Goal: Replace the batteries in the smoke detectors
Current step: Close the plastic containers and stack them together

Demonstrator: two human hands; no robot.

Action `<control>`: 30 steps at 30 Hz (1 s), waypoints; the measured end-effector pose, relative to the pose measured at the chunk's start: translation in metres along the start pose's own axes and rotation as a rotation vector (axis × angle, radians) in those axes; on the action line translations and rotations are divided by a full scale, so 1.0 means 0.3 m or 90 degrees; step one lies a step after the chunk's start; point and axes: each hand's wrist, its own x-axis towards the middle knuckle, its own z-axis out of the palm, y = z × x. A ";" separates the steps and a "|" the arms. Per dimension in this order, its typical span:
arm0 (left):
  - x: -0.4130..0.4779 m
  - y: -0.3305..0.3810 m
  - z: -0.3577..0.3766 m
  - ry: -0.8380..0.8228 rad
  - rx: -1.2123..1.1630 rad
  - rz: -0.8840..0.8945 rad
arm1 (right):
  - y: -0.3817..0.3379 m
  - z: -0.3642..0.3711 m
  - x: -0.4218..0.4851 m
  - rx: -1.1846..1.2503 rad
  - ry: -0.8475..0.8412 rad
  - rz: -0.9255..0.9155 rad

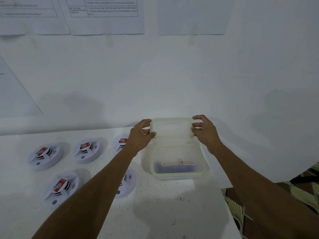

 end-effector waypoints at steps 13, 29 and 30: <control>0.085 0.015 0.013 -0.132 0.330 0.112 | -0.013 -0.036 0.109 -0.274 -0.253 -0.185; 0.144 0.005 0.073 -0.110 0.196 0.085 | -0.028 0.021 0.170 -0.139 -0.230 -0.118; 0.150 0.002 0.087 -0.096 0.184 0.084 | -0.028 0.033 0.174 -0.139 -0.227 -0.112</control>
